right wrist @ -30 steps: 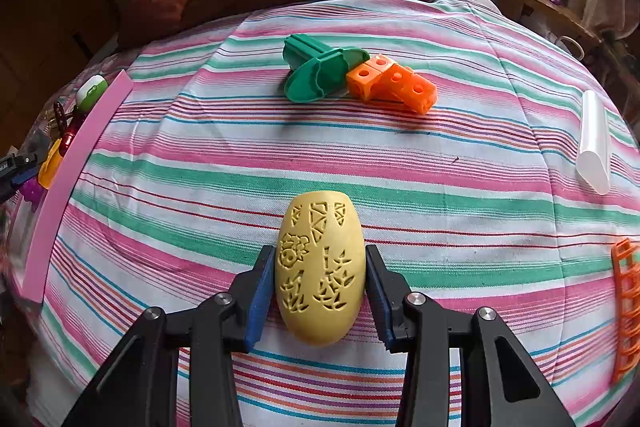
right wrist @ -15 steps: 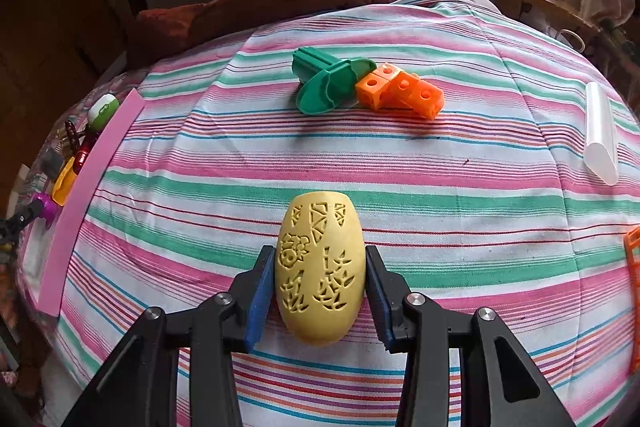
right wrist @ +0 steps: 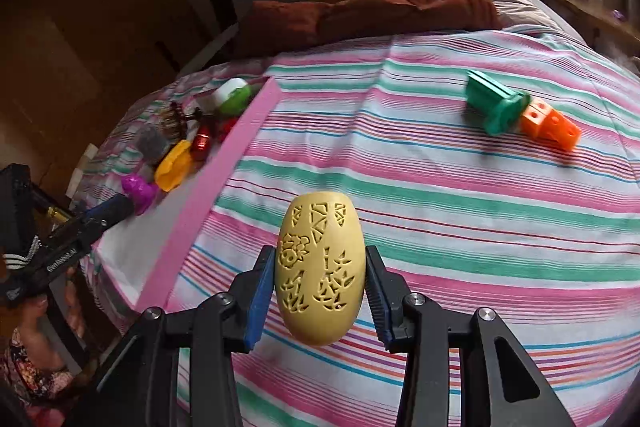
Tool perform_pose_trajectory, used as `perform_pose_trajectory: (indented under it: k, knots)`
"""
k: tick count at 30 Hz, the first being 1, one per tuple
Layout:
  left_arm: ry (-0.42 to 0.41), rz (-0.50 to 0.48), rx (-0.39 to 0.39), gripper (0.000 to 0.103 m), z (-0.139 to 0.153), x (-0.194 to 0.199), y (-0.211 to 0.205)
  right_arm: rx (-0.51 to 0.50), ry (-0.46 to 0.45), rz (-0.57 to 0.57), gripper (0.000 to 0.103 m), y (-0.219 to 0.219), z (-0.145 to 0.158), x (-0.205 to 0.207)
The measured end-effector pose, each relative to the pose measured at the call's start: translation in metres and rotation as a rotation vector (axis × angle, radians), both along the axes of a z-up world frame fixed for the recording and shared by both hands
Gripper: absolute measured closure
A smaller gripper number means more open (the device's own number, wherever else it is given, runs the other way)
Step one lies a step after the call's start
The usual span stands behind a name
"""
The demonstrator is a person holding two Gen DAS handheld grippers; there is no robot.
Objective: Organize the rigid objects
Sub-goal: 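Lower the yellow-orange piece into the tray and open the left gripper, then lower the yellow textured oval into the tray and open the right gripper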
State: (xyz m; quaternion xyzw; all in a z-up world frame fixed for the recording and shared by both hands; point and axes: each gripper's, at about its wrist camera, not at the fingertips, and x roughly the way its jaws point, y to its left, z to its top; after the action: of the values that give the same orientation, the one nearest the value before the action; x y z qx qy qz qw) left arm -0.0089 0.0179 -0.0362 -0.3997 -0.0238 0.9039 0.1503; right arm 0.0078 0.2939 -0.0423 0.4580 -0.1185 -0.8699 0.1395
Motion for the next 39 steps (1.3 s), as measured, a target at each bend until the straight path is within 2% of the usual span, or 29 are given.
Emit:
perform_pose_trajectory:
  k: [3,8,16,20,26,29,34,39]
  knots:
    - [0.001,0.007,0.002,0.063,-0.001,0.003,-0.006,-0.033,0.023,0.056,0.059,-0.039,0.010,-0.010]
    - [0.001,0.042,-0.009,0.063,-0.001,0.004,-0.015,-0.005,0.047,0.114,0.059,-0.100,0.019,-0.031]
    - [0.011,0.166,0.010,0.063,0.005,-0.001,-0.045,0.077,-0.004,0.094,0.059,-0.152,-0.002,-0.067]
    - [-0.001,0.184,0.022,0.063,0.003,-0.002,-0.049,0.138,0.014,0.103,0.059,-0.165,-0.009,-0.075]
    - [0.017,0.162,-0.009,0.063,0.004,0.001,-0.039,0.199,0.058,0.096,0.056,-0.171,-0.009,-0.081]
    - [0.019,0.160,-0.022,0.063,0.003,0.002,-0.036,0.176,0.073,0.096,0.053,-0.168,-0.005,-0.076]
    - [0.008,0.155,0.007,0.063,0.001,0.002,-0.037,0.092,0.095,0.075,0.053,-0.156,0.002,-0.058]
    - [0.007,0.125,0.027,0.063,0.001,0.004,-0.032,0.109,0.131,0.058,0.053,-0.152,0.013,-0.045]
